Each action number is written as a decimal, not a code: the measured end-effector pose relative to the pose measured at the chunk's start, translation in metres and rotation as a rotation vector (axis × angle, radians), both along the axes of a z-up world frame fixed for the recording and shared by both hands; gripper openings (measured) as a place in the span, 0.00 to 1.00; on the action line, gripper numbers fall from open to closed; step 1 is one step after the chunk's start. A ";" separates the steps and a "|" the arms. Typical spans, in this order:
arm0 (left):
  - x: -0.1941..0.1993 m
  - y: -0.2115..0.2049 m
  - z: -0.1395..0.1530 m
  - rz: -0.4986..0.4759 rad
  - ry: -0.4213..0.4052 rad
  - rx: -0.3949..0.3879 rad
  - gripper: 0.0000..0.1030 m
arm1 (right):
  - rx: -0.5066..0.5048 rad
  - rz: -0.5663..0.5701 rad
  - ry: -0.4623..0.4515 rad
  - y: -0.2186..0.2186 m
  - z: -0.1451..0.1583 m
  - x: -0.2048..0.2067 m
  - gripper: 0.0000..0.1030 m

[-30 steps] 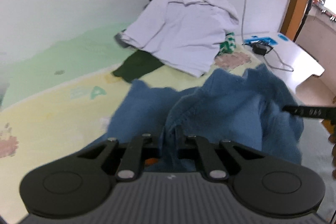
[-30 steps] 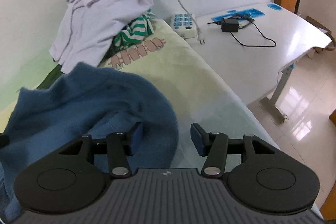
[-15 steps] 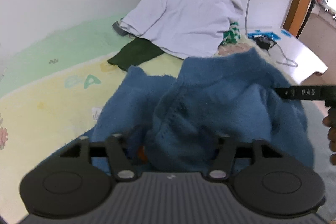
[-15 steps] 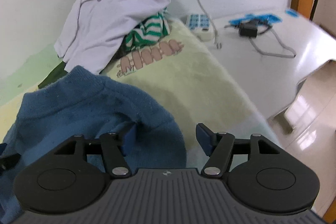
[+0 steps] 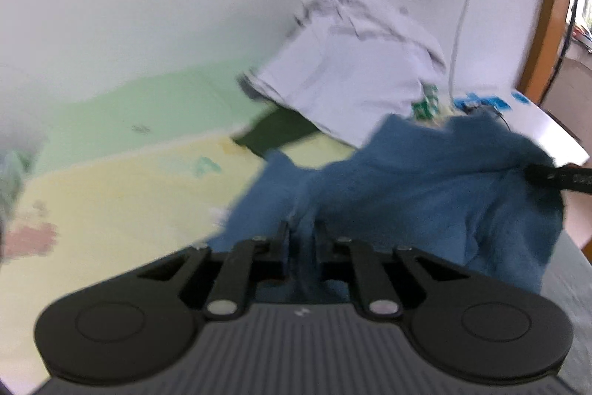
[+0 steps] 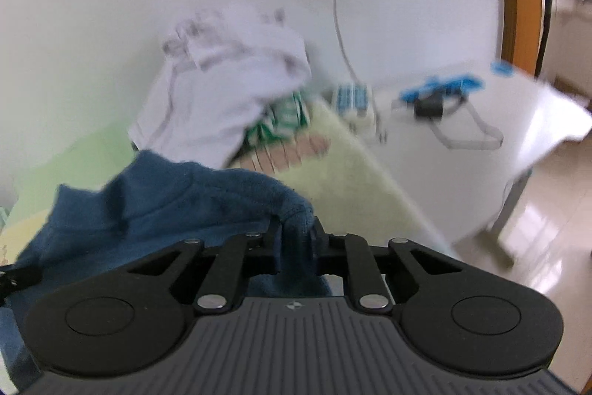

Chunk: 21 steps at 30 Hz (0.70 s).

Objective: Fold clothes
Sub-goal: 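Lift the blue sweater again and shake it out with both grippers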

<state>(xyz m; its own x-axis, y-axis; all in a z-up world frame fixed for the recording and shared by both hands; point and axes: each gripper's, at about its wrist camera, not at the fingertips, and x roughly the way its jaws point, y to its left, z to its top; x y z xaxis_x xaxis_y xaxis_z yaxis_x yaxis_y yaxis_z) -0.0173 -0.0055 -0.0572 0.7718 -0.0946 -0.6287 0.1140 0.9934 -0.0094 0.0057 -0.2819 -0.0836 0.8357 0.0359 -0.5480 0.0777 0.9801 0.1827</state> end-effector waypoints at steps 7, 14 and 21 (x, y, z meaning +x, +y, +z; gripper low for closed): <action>-0.062 0.041 0.062 0.047 -0.174 -0.002 0.11 | 0.061 0.052 -0.196 0.020 0.064 -0.055 0.14; -0.128 0.080 0.128 0.080 -0.358 0.025 0.11 | 0.089 0.103 -0.400 0.051 0.124 -0.118 0.14; -0.182 0.088 0.186 0.116 -0.509 0.087 0.11 | 0.098 0.149 -0.579 0.066 0.172 -0.161 0.14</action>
<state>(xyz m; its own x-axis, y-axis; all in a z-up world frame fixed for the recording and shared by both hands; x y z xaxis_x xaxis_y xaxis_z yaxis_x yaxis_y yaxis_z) -0.1991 0.0827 0.1286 0.9838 0.0449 -0.1734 -0.0276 0.9945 0.1013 -0.1550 -0.2159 0.0883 0.9791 0.2033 0.0063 -0.1986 0.9491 0.2444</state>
